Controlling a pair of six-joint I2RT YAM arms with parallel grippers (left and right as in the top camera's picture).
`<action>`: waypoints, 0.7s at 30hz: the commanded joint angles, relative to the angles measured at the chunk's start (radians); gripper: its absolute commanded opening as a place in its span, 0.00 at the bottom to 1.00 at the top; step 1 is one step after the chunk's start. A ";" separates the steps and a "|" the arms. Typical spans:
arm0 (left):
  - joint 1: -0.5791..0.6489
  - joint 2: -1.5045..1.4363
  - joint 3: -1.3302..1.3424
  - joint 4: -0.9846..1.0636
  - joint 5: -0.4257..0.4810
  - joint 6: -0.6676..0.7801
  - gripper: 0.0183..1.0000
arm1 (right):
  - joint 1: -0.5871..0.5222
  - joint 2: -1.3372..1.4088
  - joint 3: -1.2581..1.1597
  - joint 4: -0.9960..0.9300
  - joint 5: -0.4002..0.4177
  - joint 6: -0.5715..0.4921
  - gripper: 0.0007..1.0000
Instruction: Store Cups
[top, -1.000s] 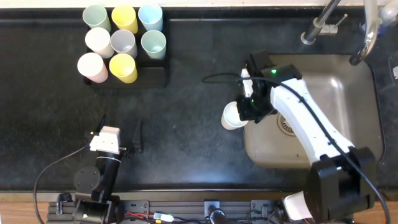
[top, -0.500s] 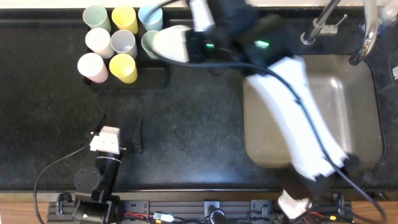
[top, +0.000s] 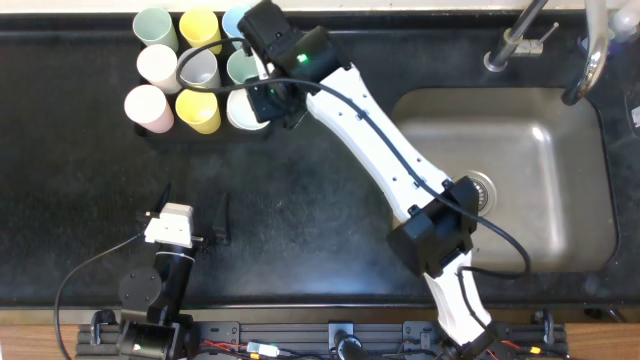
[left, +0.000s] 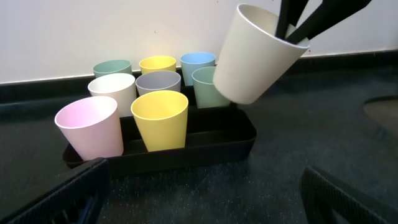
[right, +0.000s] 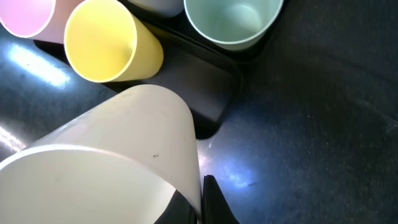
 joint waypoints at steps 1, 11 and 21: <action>0.010 -0.008 -0.001 -0.002 0.013 0.019 1.00 | 0.017 0.050 0.022 0.000 0.049 0.050 0.04; 0.010 -0.008 -0.001 -0.002 0.013 0.019 1.00 | 0.020 0.113 0.022 0.054 0.100 0.095 0.04; 0.010 -0.008 -0.001 -0.002 0.013 0.019 1.00 | 0.023 0.145 0.022 0.092 0.100 0.125 0.04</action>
